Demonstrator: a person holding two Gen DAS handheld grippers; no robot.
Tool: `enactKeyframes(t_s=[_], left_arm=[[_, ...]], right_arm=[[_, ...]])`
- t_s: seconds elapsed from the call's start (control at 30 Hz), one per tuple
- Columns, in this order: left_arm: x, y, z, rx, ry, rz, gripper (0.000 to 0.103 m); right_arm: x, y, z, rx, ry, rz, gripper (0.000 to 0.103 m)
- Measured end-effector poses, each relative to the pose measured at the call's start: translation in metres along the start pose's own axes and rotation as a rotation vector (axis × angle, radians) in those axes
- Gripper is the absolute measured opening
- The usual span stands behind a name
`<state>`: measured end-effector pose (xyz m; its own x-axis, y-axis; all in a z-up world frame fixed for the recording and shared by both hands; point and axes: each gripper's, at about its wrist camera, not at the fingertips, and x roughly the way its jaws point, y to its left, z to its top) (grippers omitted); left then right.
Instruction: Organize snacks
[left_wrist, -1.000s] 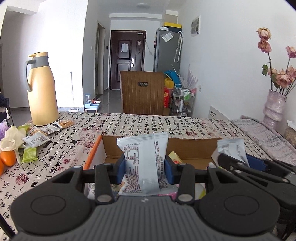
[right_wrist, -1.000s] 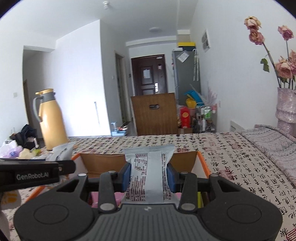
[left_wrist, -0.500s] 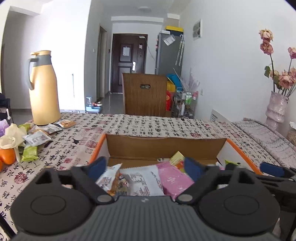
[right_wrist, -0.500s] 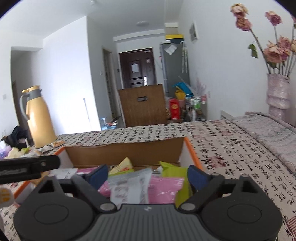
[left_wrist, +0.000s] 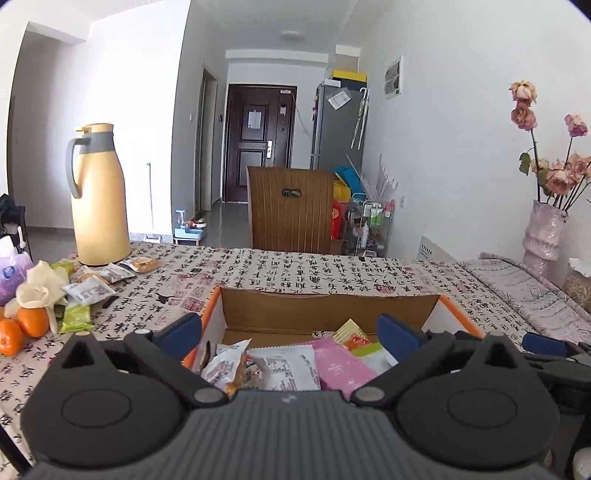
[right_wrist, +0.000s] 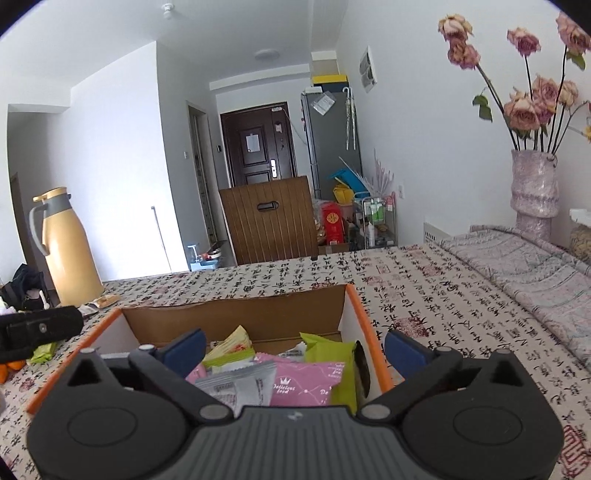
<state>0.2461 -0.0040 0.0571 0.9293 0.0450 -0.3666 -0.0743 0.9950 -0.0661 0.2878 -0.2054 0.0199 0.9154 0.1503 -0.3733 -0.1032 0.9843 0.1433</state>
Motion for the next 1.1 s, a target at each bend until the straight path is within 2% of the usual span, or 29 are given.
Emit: enactKeyframes(t_s=[0.33,0.7,1.1], left_arm=[[-0.056,0.011,-0.02,0.002,0.006,0.006,0.103],[-0.103,0.022,-0.062,0.013,0.078,-0.01,0.103],[-0.124,0.03,-0.102,0.027,0.163,-0.029,0.103]], right_arm=[[-0.063,0.002,-0.024,-0.037,0.026,0.018,0.103],[-0.129,-0.003,-0.066,-0.051,0.067,0.041,0.103],[-0.16,-0.007,-0.101,-0.061,0.137,0.046,0.103]])
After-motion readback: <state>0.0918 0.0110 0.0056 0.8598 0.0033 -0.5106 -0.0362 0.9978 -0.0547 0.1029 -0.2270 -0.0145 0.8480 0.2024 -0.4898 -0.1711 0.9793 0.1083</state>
